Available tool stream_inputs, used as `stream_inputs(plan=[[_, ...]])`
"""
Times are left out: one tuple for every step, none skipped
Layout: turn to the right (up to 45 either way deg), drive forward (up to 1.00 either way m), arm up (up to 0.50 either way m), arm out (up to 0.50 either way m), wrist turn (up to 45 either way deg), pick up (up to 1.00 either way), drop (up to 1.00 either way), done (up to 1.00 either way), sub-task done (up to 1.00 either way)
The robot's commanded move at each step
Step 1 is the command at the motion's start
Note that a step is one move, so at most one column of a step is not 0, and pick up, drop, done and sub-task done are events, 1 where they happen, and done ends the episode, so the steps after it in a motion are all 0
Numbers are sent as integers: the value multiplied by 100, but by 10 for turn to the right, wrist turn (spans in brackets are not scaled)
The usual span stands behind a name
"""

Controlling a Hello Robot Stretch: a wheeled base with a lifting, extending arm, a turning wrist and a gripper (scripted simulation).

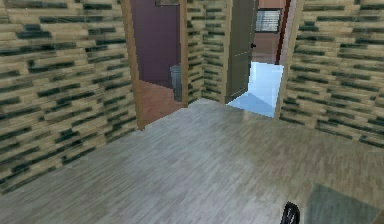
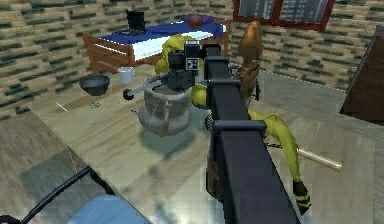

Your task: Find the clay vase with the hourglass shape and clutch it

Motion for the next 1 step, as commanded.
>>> stream_inputs(plan=[[0,0,0,0,210,0,0,0,0]])
